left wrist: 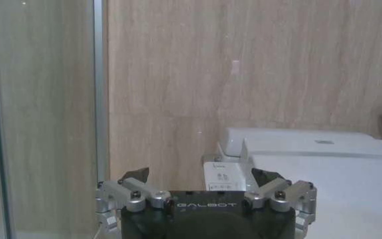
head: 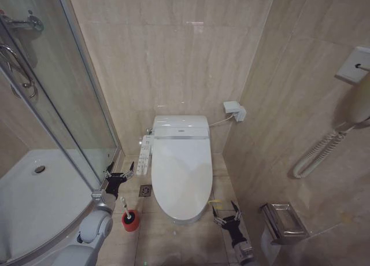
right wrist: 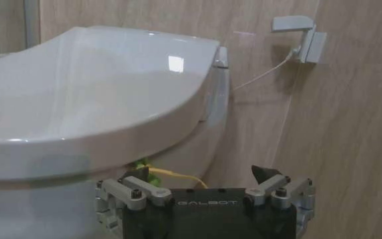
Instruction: Open the toilet lid, clean the toilet bowl with a toilet brush, close the toilet lid, and flush.
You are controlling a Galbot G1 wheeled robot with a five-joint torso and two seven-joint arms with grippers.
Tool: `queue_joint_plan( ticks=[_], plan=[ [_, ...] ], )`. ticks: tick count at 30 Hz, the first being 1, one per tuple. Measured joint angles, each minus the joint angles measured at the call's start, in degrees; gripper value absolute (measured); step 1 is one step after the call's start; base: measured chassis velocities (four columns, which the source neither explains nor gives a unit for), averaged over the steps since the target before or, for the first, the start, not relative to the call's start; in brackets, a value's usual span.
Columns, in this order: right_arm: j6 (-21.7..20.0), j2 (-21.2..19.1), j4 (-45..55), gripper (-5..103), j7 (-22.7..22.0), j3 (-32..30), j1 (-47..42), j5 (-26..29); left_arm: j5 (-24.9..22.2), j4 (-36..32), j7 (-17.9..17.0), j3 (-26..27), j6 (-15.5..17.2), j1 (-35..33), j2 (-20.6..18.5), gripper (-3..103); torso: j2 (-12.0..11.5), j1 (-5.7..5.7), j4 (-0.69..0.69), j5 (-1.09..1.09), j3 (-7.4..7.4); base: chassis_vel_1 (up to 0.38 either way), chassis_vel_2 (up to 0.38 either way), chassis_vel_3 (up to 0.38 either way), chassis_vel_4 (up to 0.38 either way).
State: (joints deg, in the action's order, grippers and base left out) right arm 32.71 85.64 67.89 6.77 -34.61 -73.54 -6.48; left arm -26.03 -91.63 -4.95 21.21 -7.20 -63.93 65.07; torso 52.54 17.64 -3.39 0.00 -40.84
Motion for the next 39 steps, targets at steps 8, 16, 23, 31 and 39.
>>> queue_joint_plan(
  ticks=[8, 16, 23, 31, 39],
  plan=[
    [1.01, 0.14, -2.6, 100, -2.02, -0.37, 1.93, -1.44, 0.0, 0.0, 0.0, 0.0, 0.0, 0.0, 0.0, 100, 0.0, 0.0, 0.0, 0.0, 0.0, 0.0, 0.0, 0.0, 0.0],
    [2.21, -0.43, -6.29, 100, -2.14, -0.92, 4.56, -2.79, 0.0, 0.0, 0.0, 0.0, 0.0, 0.0, 0.0, 100, 0.0, 0.0, 0.0, 0.0, 0.0, 0.0, 0.0, 0.0, 0.0],
    [3.09, -0.26, -9.87, 100, -2.5, -0.97, 7.17, -4.2, 0.0, 0.0, 0.0, 0.0, 0.0, 0.0, 0.0, 100, 0.0, 0.0, 0.0, 0.0, 0.0, 0.0, 0.0, 0.0, 0.0],
    [3.77, -0.8, -12.01, 100, -3.5, -1.45, 8.73, -5.74, 0.0, 0.0, 0.0, 0.0, 0.0, 0.0, 0.0, 100, 0.0, 0.0, 0.0, 0.0, 0.0, 0.0, 0.0, 0.0, 0.0],
    [4.1, -2.28, -10.81, 100, -4.37, -1.57, 7.53, -4.49, 0.0, 0.0, 0.0, 0.0, 0.0, 0.0, 0.0, 100, 0.0, 0.0, 0.0, 0.0, 0.01, 0.0, 0.0, 0.0, 0.0]
  ],
)
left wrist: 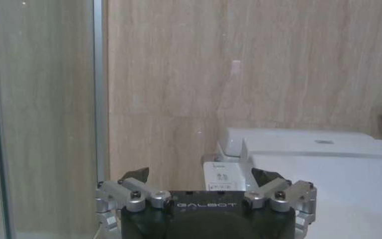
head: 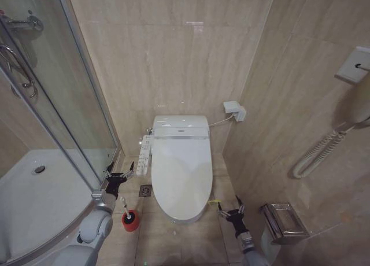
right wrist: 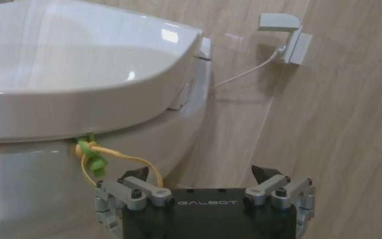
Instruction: Open the toilet lid, clean the toilet bowl with a toilet brush, close the toilet lid, and flush.
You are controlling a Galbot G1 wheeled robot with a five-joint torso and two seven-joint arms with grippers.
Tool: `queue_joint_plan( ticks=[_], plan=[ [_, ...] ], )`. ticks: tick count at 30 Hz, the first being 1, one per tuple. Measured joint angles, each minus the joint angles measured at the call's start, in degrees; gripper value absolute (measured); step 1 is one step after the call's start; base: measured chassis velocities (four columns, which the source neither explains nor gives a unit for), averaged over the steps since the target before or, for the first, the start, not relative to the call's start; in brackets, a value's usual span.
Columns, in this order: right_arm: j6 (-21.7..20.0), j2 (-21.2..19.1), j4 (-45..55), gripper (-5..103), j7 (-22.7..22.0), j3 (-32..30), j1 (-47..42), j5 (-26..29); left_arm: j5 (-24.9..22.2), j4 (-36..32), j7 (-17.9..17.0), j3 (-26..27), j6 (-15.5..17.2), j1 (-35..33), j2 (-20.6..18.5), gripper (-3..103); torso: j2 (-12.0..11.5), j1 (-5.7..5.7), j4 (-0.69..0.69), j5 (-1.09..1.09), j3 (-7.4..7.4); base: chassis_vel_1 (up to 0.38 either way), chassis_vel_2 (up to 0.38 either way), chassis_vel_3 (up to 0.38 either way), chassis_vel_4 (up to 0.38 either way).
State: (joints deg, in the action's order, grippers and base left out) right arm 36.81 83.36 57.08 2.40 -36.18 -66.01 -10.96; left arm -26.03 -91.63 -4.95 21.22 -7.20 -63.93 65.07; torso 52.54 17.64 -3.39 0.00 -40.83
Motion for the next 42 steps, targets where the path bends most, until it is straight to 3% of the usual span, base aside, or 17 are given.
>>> queue_joint_plan(
  ticks=[24, 25, 32, 33, 38, 39, 42],
  plan=[
    [0.26, 0.21, 2.02, 100, 0.32, 0.12, -2.57, 2.19, 0.0, 0.0, 0.0, 0.0, 0.0, 0.0, 0.0, 100, 0.0, 0.0, 0.0, 0.0, 0.0, 0.0, 0.0, 0.0, 0.0],
    [0.34, 0.2, 1.98, 94, 0.34, 0.14, -2.57, 2.25, 0.0, 0.0, 0.0, 0.0, 0.0, 0.0, 0.0, 100, 0.0, 0.0, 0.0, 0.01, 0.0, 0.0, 0.0, 0.0, 0.0],
    [0.79, 0.24, 1.95, 94, 0.58, 0.2, -2.75, 2.41, 0.0, 0.0, 0.0, 0.0, 0.0, 0.0, 0.0, 100, 0.0, 0.0, 0.0, 0.0, 0.0, 0.0, 0.0, 0.0, 0.0],
    [0.8, 0.32, 2.02, 67, 0.6, 0.2, -2.84, 2.41, 0.0, 0.0, 0.0, 0.0, 0.0, 0.0, 0.0, 100, 0.0, 0.0, 0.0, 0.0, 0.0, 0.0, 0.0, 0.0, 0.0],
    [1.29, 0.38, 2.12, 67, 0.74, 0.44, -3.32, 1.97, 0.0, 0.0, 0.0, 0.0, 0.0, 0.0, 0.0, 100, 0.0, 0.0, 0.0, 0.0, 0.0, 0.0, 0.0, 0.0, 0.0],
    [1.37, 0.46, 2.23, 40, 0.74, 0.54, -3.54, 1.83, 0.0, 0.0, 0.0, 0.0, 0.0, 0.0, 0.0, 100, 0.0, 0.0, 0.0, 0.0, 0.0, 0.0, 0.0, 0.0, 0.0],
    [1.66, 0.94, 2.28, 40, 0.82, 0.54, -3.78, 1.64, 0.0, 0.0, 0.0, 0.0, 0.0, 0.0, 0.0, 100, 0.0, 0.0, 0.0, 0.0, 0.0, 0.0, 0.0, 0.0, 0.0]
  ],
)
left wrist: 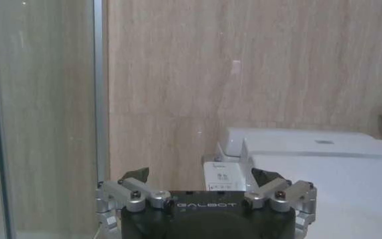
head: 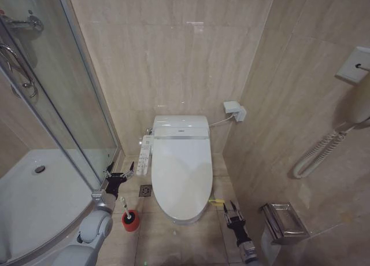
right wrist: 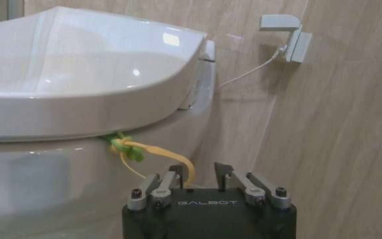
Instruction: Open the toilet lid, clean the toilet bowl with a toilet brush, close the toilet lid, and flush.
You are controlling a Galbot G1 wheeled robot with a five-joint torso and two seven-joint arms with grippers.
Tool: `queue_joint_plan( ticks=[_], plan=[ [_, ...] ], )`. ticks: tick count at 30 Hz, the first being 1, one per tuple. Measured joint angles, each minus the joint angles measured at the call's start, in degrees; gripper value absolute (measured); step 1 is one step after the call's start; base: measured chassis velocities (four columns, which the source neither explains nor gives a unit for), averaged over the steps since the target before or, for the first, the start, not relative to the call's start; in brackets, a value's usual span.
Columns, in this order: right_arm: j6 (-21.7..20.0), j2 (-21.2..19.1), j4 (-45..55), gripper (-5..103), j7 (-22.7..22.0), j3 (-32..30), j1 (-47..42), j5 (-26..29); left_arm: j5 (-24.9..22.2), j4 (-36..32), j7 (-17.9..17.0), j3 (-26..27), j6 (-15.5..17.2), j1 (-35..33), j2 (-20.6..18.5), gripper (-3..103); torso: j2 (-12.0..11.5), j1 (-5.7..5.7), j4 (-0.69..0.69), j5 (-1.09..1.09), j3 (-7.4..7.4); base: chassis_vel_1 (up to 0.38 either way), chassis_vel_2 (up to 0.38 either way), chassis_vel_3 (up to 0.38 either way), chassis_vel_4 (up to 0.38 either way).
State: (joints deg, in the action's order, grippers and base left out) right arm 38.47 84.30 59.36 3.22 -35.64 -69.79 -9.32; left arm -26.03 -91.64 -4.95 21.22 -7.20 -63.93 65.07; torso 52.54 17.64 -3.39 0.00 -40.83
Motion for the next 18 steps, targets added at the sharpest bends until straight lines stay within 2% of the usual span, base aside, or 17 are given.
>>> queue_joint_plan(
  ticks=[5, 6, 11, 12, 18],
  plan=[
    [0.25, 0.12, 0.07, 40, 0.24, 0.09, -0.19, -0.03, 0.0, 0.0, 0.0, 0.0, 0.0, 0.0, 0.0, 100, 0.0, 0.0, 0.0, 0.0, 0.0, 0.0, 0.0, 0.0, 0.0],
    [0.25, 0.12, 0.16, 13, 0.33, 0.08, -0.19, 0.09, 0.0, 0.0, 0.0, 0.0, 0.0, 0.0, 0.0, 100, 0.0, 0.0, 0.0, 0.0, 0.0, 0.0, 0.0, 0.0, 0.0],
    [0.25, 0.08, 0.52, 13, 0.69, 0.08, -0.13, 0.55, 0.0, 0.0, 0.0, 0.0, 0.0, 0.0, 0.0, 100, 0.0, 0.0, 0.0, 0.01, 0.0, 0.0, 0.0, 0.0, 0.0],
    [0.25, 0.08, 0.7, 0, 0.76, 0.08, -0.11, 0.69, 0.0, 0.0, 0.0, 0.0, 0.0, 0.0, 0.0, 100, 0.0, 0.0, 0.0, 0.01, 0.0, 0.0, 0.0, 0.0, 0.0],
    [0.02, -0.06, 1.68, 0, 0.86, 0.04, -0.02, 1.64, 0.0, 0.0, 0.0, 0.0, 0.0, 0.0, 0.0, 100, 0.0, 0.0, 0.0, 0.0, 0.0, 0.0, 0.0, 0.0, 0.0]
  ],
)
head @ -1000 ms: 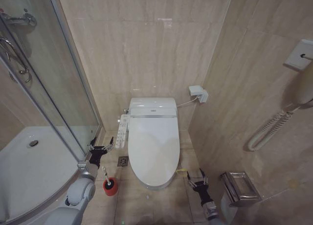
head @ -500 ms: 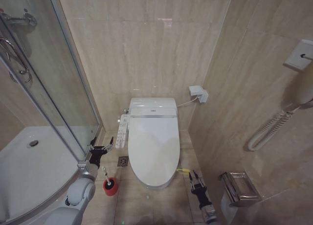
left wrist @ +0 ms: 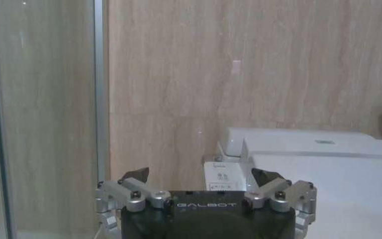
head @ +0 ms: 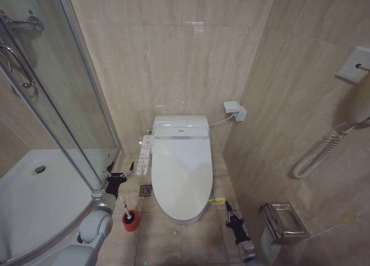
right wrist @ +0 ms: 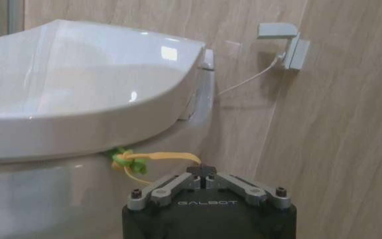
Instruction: Open the toilet lid, clean the toilet bowl with a toilet brush, close the toilet lid, and flush.
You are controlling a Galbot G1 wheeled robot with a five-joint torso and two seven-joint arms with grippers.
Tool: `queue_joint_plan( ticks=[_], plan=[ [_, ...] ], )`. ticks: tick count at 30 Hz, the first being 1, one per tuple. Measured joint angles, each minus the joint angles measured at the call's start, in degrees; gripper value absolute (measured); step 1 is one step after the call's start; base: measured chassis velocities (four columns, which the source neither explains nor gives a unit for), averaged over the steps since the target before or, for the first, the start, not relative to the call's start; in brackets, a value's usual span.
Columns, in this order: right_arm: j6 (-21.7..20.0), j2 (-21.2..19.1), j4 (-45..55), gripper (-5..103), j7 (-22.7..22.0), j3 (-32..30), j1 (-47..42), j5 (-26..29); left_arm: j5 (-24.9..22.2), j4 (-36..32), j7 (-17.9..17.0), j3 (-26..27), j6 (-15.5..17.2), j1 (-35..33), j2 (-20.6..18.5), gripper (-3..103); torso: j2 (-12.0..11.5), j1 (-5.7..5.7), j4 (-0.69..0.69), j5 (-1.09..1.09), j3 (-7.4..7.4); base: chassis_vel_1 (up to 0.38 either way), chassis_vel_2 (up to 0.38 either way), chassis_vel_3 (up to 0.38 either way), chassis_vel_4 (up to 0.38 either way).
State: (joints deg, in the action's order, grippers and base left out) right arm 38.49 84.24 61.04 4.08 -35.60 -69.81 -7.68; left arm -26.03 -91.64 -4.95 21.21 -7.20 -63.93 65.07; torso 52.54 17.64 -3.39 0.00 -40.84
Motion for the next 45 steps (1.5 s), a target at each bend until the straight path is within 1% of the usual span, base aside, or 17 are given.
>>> queue_joint_plan(
  ticks=[14, 27, 32, 33, 36, 37, 41, 42, 45],
  plan=[
    [-1.16, -0.18, 5.58, 0, -0.13, -0.11, -1.46, 1.71, 0.0, 0.0, 0.0, 0.0, 0.0, 0.0, 0.0, 100, 0.0, 0.0, 0.01, -0.01, 0.0, 0.0, 0.0, 0.0, 0.0],
    [-3.8, -0.75, 17.03, 0, -1.09, 0.56, -5.07, 4.61, 0.0, 0.0, 0.0, 0.0, 0.0, 0.0, 0.0, 100, 0.0, 0.0, 0.0, -0.02, 0.0, 0.0, 0.0, 0.0, 0.0],
    [-5.89, -2.17, 24.73, 0, -1.78, 0.79, -6.54, 7.29, 0.0, 0.0, 0.0, 0.0, 0.0, 0.0, 0.0, 100, 0.0, 0.0, 0.0, -0.02, 0.0, 0.0, 0.0, 0.0, 0.0],
    [-5.89, -2.17, 24.73, 0, -1.78, 0.79, -6.54, 7.29, 0.0, 0.0, 0.0, 0.0, 0.0, 0.0, 0.0, 100, 0.0, 0.0, 0.0, -0.02, 0.0, 0.0, 0.0, 0.0, 0.0],
    [-7.28, -3.32, 29.78, 0, -2.43, 0.8, -7.23, 9.22, 0.0, 0.0, 0.0, 0.0, 0.0, 0.0, 0.0, 100, 0.0, 0.0, 0.0, -0.01, 0.0, 0.0, 0.0, 0.0, 0.0],
    [-7.28, -3.32, 29.78, 0, -2.43, 0.8, -7.23, 9.22, 0.0, 0.0, 0.0, 0.0, 0.0, 0.0, 0.0, 100, 0.0, 0.0, 0.0, -0.01, 0.0, 0.0, 0.0, 0.0, 0.0],
    [-9.89, -5.48, 36.16, 0, -3.19, 0.8, -7.56, 11.91, 0.0, 0.0, 0.0, 0.0, 0.0, 0.0, 0.0, 100, 0.0, 0.0, 0.0, 0.0, 0.0, 0.0, 0.0, 0.0, 0.0],
    [-9.89, -5.48, 36.16, 0, -3.19, 0.8, -7.56, 11.91, 0.0, 0.0, 0.0, 0.0, 0.0, 0.0, 0.0, 100, 0.0, 0.0, 0.0, 0.0, 0.0, 0.0, 0.0, 0.0, 0.0],
    [-11.58, -7.04, 39.41, 0, -3.76, 0.84, -7.31, 13.44, 0.0, 0.0, 0.0, 0.0, 0.0, 0.0, 0.0, 100, 0.0, 0.0, 0.0, 0.0, 0.0, 0.0, 0.0, 0.0, 0.0]
  ],
)
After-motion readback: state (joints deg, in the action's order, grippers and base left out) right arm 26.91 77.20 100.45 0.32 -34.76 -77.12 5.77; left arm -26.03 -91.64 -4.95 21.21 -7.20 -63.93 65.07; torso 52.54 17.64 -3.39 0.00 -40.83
